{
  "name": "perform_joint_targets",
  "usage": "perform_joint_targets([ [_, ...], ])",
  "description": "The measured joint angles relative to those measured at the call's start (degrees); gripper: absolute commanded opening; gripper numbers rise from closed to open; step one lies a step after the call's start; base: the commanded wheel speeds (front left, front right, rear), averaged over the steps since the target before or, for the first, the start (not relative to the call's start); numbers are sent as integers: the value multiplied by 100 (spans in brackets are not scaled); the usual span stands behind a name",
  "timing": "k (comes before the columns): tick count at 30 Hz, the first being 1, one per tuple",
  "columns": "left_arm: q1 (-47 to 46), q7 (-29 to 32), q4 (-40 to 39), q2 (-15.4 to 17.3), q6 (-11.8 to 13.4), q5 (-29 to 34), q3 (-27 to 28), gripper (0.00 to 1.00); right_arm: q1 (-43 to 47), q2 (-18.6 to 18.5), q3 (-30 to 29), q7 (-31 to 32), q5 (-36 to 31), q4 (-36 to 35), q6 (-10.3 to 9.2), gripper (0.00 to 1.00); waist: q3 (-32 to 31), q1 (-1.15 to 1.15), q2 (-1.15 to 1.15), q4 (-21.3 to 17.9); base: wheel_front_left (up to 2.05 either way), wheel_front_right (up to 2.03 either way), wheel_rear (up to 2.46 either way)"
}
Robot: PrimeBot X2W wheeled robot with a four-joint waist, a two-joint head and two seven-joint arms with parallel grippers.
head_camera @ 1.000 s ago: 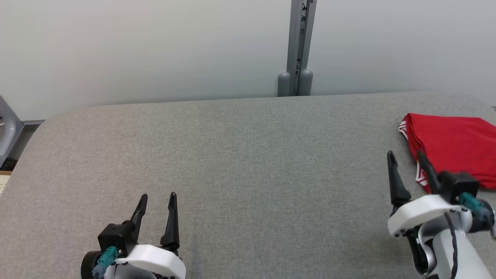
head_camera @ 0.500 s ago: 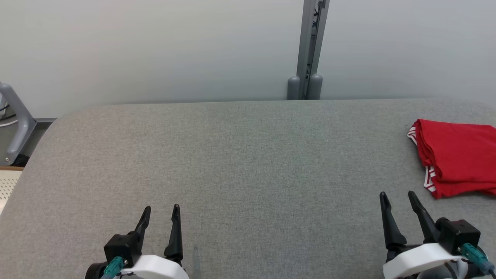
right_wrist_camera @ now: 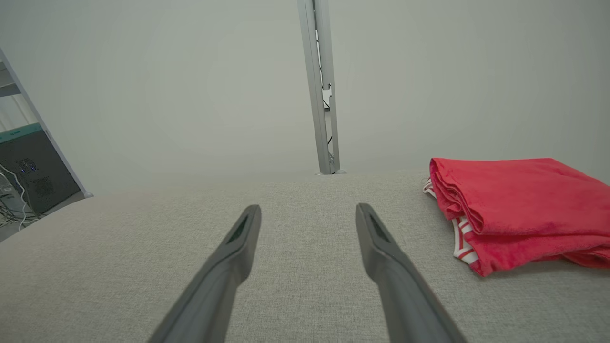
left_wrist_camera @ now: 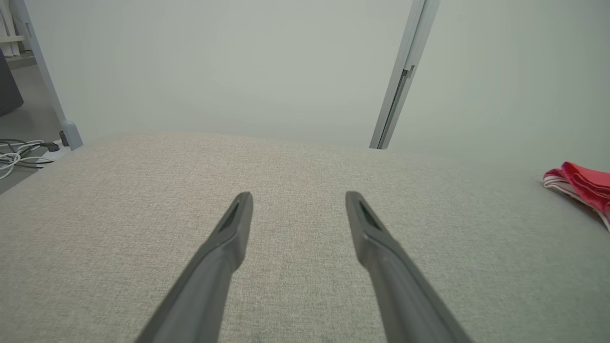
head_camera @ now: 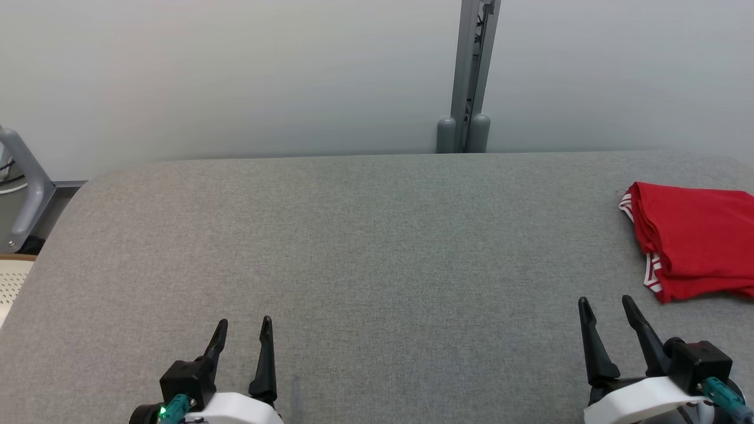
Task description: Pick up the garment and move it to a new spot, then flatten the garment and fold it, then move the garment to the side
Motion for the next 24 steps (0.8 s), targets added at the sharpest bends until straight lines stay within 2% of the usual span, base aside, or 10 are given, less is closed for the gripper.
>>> perform_joint_targets([
  [9, -2, 0, 42, 0, 0, 29, -4, 100, 14, 0, -23, 19, -26, 4, 0, 100, 15, 0, 0, 35, 0, 0, 0],
  [10, -2, 0, 46, 0, -2, 29, -3, 0, 14, 0, -23, 19, -24, 4, 0, 0, 16, 0, 0, 39, 0, 0, 0],
  [16, 263, 47, 308, -27, -10, -18, -9, 0, 234, 83, -2, 49, 21, 287, 0, 0, 19, 0, 0, 38, 0, 0, 0],
  [24, 270, 292, 252, -30, -151, -781, 177, 0, 240, 87, -86, 286, 850, 272, 0, 0, 32, 0, 0, 21, 0, 0, 0],
])
